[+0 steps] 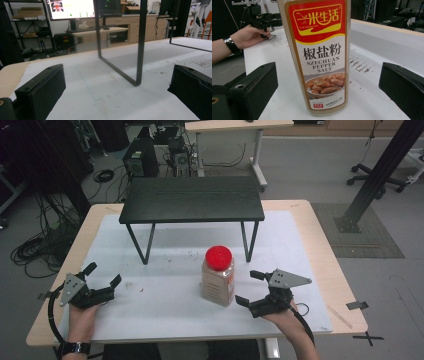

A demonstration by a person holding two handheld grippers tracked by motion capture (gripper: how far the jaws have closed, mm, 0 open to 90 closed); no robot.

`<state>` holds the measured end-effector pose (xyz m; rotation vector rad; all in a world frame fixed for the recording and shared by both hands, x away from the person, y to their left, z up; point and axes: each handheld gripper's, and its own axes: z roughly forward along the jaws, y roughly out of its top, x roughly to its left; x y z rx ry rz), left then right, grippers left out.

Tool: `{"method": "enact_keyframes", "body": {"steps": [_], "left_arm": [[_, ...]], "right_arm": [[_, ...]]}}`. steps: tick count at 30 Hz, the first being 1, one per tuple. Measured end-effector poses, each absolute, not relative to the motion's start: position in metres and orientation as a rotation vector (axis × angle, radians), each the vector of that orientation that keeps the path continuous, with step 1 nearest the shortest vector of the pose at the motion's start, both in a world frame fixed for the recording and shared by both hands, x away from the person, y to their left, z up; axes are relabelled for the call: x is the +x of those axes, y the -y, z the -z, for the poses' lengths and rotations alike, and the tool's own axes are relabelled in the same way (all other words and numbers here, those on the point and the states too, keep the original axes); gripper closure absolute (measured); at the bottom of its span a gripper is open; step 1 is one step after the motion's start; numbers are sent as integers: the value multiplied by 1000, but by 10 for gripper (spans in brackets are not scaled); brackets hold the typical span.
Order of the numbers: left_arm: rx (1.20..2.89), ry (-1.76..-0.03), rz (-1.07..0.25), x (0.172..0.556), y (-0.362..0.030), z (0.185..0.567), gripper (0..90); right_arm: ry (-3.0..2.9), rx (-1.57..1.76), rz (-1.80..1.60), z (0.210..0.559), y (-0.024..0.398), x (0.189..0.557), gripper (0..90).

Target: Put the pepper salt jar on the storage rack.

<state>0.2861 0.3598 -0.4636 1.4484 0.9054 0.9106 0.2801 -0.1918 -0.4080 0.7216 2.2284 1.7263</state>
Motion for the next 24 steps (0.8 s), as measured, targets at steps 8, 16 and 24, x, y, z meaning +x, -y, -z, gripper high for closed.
{"method": "enact_keyframes", "body": {"steps": [8,16,24], "left_arm": [[1448,-903,-910,286,-360,464,4],[1449,-900,-909,286,-360,464,4],[1450,-897,-908,286,-359,464,4]], "right_arm": [[-2243,717,-1728,411,187,283,18],[-2253,711,-1726,414,183,285,17],[-2267,716,-1731,417,180,288,17]]}}
